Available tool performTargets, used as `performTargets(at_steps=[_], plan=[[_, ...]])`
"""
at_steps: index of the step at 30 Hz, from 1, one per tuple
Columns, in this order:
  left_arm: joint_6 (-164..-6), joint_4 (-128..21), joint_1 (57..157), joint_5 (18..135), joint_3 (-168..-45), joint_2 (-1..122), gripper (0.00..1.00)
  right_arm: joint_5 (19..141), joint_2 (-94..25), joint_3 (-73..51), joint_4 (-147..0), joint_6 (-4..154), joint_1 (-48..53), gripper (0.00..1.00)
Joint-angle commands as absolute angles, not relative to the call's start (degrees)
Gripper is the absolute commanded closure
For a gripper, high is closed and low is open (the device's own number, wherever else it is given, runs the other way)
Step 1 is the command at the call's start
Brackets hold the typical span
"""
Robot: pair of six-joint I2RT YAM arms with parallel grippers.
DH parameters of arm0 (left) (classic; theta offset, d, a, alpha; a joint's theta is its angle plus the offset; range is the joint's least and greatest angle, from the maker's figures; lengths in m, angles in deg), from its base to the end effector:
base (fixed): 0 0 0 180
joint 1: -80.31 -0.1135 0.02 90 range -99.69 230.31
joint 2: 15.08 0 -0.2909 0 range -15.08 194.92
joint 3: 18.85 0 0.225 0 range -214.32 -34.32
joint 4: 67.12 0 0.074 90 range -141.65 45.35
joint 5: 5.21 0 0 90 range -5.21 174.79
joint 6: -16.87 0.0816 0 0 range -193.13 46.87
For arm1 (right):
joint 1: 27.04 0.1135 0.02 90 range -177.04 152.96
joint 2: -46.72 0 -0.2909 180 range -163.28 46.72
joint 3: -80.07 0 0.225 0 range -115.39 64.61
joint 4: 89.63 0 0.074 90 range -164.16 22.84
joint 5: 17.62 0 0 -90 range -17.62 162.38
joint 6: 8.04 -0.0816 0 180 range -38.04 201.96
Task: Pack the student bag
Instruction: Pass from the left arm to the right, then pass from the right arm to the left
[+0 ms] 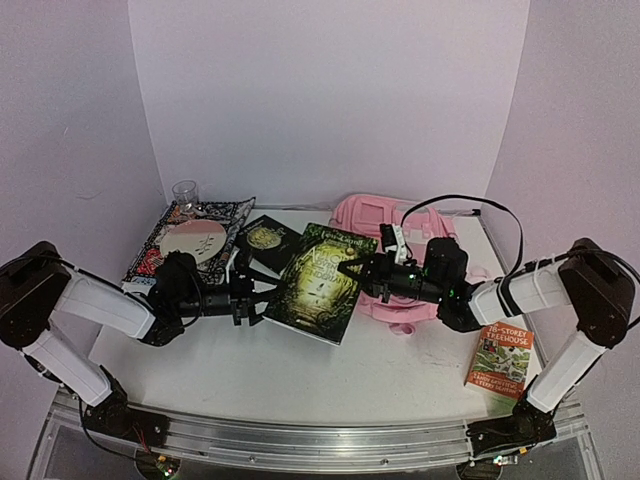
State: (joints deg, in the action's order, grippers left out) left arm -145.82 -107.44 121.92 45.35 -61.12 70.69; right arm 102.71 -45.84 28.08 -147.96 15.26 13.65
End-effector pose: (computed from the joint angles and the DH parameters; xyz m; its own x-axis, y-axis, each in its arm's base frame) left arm 0.1888 -0.2370 0.2411 -0.9547 -0.1382 -0.2634 0.2541 0.0817 -0.9637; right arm 0.2320 0.2539 0.3018 -0.7603 0.3918 -0.5182 -0.5792 -0.0478 0.8137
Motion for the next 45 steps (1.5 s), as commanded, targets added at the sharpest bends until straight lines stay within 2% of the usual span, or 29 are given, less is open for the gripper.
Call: performTargets(at_steps=[1,4,8,13,18,23,31,45], plan=[[-148.7,-109.7,122.0,55.4,-59.6,67.5,0.24,91.5,-42.6,28.6,-167.8,14.9,15.8,1.0],[-149.5,-109.7,122.9,59.1,-59.3,66.4,0.15,84.4,-42.6,29.3,-170.1,14.0,18.1,1.0],[-150.5,-109.7,125.3,64.2,-58.7,66.5,0.13,77.3,-43.5,29.3,-174.0,12.5,20.4,1.0],[-153.2,-109.8,126.7,68.6,-57.2,67.6,0.1,74.5,-45.4,28.5,-180.4,10.3,21.0,1.0],[-155.2,-109.8,126.7,73.1,-54.7,66.8,0.01,73.3,-44.7,27.6,-181.5,10.3,21.0,1.0],[-152.9,-109.8,126.8,72.0,-56.0,65.9,0.0,71.9,-43.1,27.9,-181.8,10.8,21.1,1.0],[-152.8,-110.3,128.9,71.1,-60.4,68.6,0.02,68.2,-47.3,26.3,-189.5,9.5,23.2,1.0],[-158.9,-110.3,128.9,78.0,-54.8,68.1,0.01,68.3,-44.5,24.3,-190.3,13.6,23.1,1.0]])
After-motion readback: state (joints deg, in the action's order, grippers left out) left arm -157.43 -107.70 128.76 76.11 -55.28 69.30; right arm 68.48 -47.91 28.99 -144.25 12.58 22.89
